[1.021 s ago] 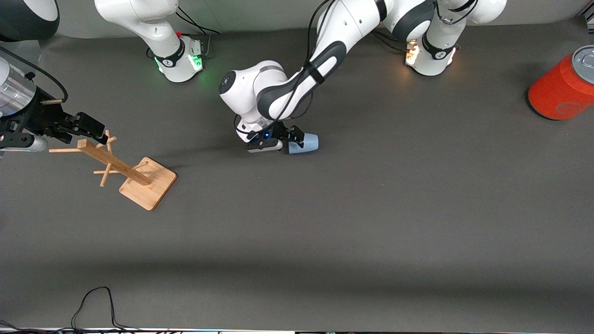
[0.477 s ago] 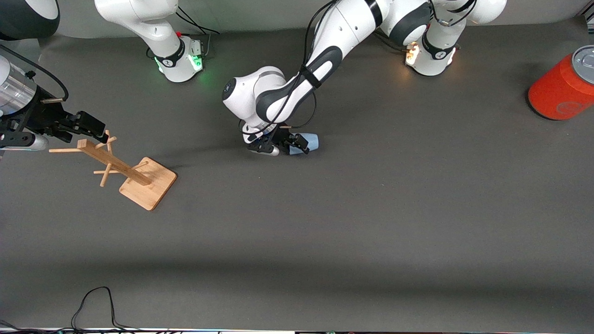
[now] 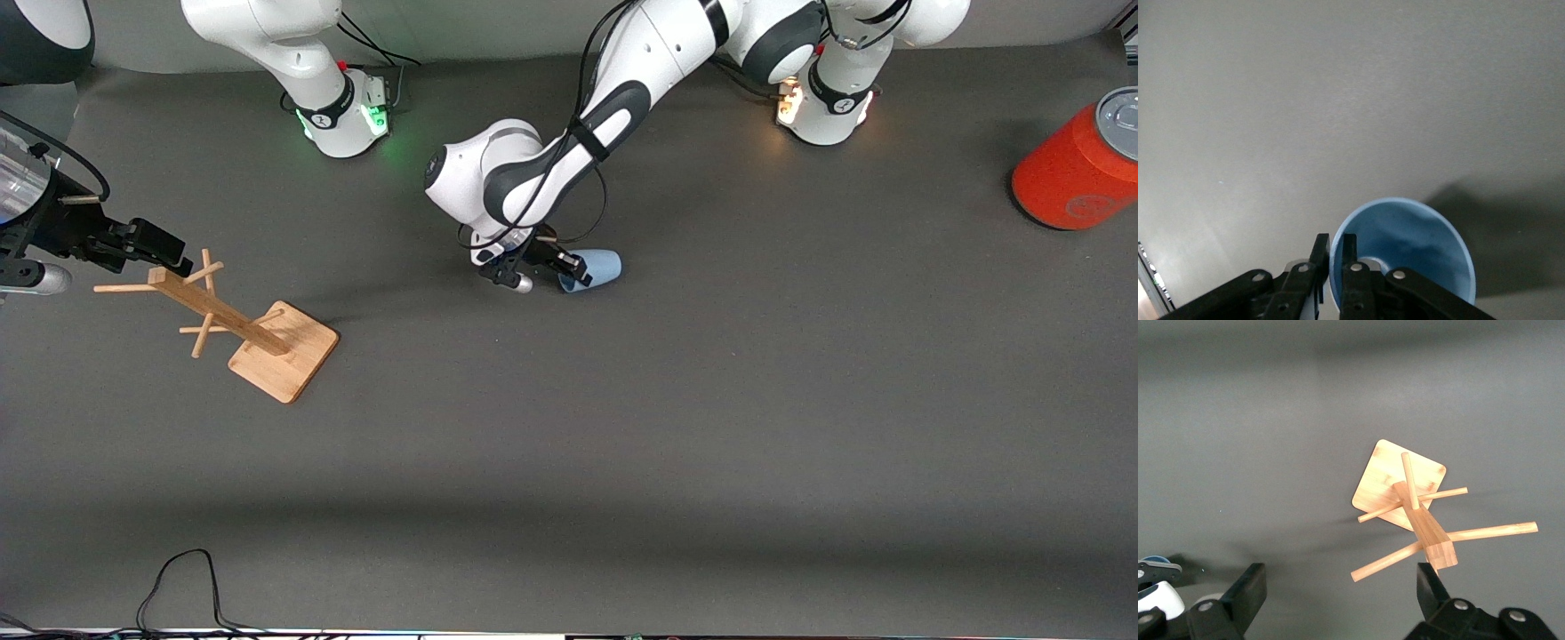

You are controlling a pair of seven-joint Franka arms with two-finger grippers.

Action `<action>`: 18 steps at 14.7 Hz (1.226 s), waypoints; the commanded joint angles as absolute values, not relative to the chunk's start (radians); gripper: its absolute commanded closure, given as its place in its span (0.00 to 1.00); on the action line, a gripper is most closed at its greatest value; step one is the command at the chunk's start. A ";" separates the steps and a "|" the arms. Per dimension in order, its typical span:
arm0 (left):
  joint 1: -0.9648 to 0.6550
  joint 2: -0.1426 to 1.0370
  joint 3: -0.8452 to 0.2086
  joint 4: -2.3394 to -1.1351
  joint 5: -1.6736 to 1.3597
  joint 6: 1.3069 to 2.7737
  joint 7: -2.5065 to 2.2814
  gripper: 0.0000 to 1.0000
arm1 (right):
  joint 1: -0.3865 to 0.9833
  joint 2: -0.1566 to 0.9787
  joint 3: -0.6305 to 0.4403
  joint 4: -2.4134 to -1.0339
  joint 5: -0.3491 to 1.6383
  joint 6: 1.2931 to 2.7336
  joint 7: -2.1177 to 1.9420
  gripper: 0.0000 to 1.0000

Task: Rotate and upright cup with both arms
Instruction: 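Grasp the blue cup's rim with the left gripper, then rotate the blue cup upright and lower it with the left gripper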

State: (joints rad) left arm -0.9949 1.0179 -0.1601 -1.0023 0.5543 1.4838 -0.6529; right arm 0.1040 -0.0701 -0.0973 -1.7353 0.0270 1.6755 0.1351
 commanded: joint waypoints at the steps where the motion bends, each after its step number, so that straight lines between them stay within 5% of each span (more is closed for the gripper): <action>1: -0.993 0.988 -0.143 -0.970 0.563 1.431 -0.557 1.00 | 0.094 -0.089 -0.092 -1.730 0.031 1.634 0.130 0.00; 9: -0.764 0.697 -0.133 -0.992 0.230 1.451 -0.750 1.00 | 0.138 -0.103 -0.074 -1.723 0.035 1.578 0.118 0.00; 15: -0.715 0.422 -0.126 -1.579 0.232 1.952 -0.984 1.00 | 0.141 -0.092 -0.049 -1.721 0.051 1.621 0.118 0.00; 18: -0.709 0.405 -0.112 -1.744 0.316 2.167 -1.187 1.00 | 0.138 -0.092 -0.048 -1.721 0.051 1.638 0.117 0.00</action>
